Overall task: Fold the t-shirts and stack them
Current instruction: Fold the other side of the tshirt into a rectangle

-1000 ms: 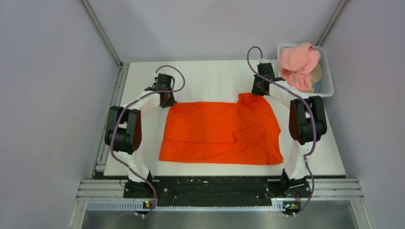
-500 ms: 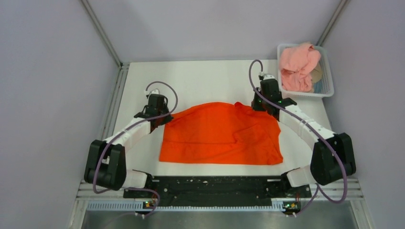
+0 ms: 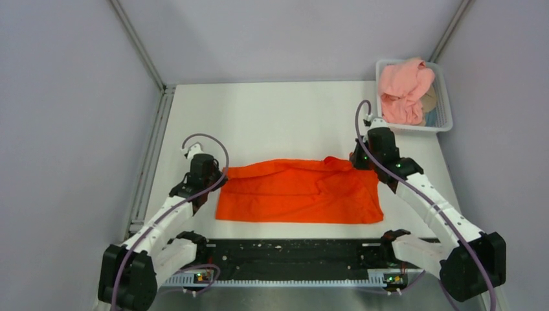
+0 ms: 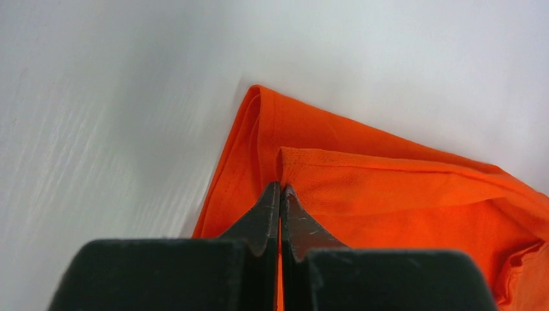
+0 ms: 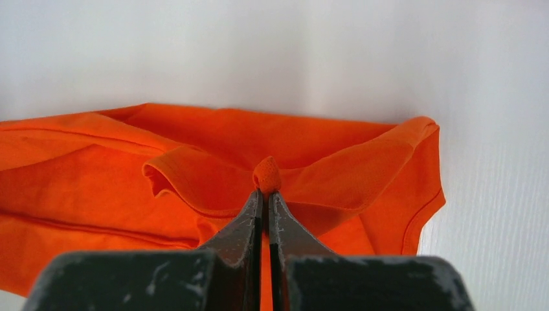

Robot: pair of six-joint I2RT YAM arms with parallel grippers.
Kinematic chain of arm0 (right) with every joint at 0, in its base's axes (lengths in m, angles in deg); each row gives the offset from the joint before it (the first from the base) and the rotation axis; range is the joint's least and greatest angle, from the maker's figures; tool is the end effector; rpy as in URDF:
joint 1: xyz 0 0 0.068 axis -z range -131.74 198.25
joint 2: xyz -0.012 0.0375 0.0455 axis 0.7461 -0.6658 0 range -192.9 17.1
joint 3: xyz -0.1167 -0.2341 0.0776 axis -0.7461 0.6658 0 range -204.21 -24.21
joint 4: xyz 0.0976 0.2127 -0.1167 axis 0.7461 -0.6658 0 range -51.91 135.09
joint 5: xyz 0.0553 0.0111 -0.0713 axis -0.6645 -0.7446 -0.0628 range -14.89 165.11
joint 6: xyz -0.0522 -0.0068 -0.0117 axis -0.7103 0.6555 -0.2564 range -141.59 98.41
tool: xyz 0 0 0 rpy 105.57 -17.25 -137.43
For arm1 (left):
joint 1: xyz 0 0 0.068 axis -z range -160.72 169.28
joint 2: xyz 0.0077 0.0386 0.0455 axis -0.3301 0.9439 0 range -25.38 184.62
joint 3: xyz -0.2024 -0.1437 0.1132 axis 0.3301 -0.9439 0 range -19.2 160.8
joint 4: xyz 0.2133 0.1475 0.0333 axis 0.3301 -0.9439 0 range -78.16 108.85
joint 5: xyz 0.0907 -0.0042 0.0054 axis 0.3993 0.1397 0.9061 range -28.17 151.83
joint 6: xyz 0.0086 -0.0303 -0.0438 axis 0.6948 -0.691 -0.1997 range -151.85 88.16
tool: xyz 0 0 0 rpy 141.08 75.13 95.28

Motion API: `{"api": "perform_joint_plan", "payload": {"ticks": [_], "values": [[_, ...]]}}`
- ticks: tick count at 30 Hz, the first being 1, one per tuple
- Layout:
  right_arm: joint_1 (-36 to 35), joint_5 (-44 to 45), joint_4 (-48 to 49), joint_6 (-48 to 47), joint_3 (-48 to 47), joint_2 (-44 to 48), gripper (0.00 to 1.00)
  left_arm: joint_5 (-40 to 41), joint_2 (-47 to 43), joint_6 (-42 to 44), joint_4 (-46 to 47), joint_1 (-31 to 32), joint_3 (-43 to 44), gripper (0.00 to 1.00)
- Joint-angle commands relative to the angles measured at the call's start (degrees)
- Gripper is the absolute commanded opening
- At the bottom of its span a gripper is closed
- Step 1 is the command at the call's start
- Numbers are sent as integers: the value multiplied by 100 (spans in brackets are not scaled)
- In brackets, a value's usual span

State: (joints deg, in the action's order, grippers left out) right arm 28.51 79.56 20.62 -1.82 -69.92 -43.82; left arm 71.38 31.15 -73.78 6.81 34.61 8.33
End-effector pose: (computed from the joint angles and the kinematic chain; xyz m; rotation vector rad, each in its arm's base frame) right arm 0.2157 0.0745 0.2680 0.0420 2.2756 0.2783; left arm 0.1947 -0.0473 0.1958 -0.6132 2.2140 -0.3327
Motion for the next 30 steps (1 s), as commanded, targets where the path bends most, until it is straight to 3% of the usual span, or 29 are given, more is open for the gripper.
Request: {"api": "perform_joint_plan", "payload": {"ticks": [1,7,16,30], "values": [[-46,-207,-134,174,278,373,0,269,-409,-138,-20,14,-180,0],[-45,-157,-244,264,478,661,0,284,-411,-20,271,11,-110,0],[-45,49,-337,219,344,698,0,682,-21,509,483,14,673,0],[-40,-124,-365,287,712,786,0,615,-469,118,660,14,-431,0]]}}
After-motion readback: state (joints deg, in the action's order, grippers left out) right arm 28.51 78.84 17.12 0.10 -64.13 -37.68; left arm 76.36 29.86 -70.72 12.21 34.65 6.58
